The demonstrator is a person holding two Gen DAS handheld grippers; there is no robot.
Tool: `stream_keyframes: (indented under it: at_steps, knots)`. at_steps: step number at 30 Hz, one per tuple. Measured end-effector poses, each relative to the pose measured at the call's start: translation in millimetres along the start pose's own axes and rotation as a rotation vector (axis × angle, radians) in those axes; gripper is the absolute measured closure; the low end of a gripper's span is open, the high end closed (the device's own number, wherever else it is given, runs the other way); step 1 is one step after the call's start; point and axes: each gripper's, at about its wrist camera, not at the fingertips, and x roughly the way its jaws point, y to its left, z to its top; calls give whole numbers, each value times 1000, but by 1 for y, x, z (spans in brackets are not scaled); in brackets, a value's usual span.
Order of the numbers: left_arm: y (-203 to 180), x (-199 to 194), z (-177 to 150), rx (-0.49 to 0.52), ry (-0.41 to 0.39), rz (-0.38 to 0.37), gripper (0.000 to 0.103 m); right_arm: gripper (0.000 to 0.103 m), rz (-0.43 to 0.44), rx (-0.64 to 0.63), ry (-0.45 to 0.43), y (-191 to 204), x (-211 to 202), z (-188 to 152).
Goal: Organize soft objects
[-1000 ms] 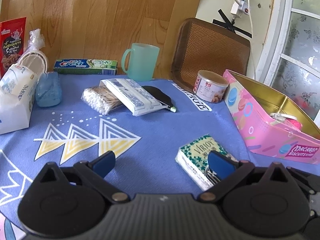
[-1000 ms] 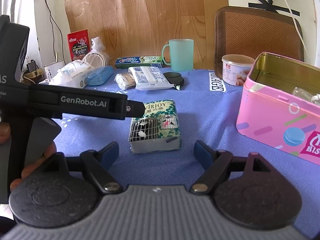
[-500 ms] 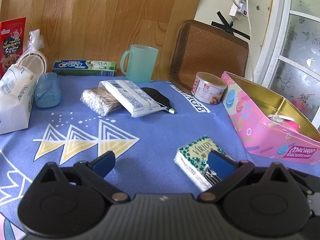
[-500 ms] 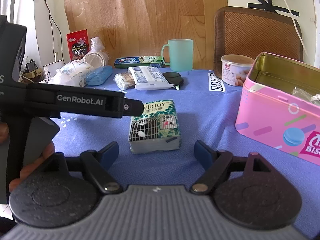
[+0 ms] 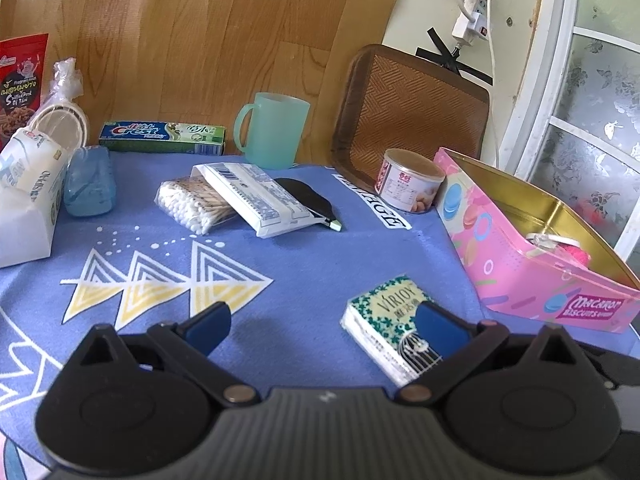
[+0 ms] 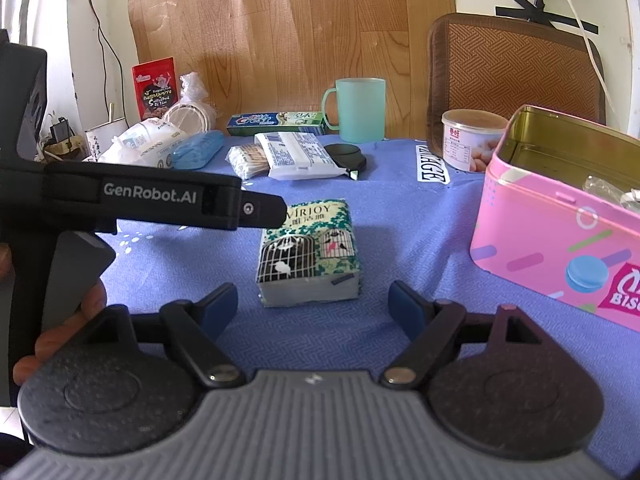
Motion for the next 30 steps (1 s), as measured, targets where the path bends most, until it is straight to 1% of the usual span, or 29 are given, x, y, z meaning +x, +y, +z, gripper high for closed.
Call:
stream_keyframes:
  at_steps: [12,30]
  knots:
    - [4,-3,0,-14,-11,-30,1,18,-1,-1,0,0,0,0]
    - [2,-4,0,-16,-13,-38,1,18,-3,-3,1,1,1,0]
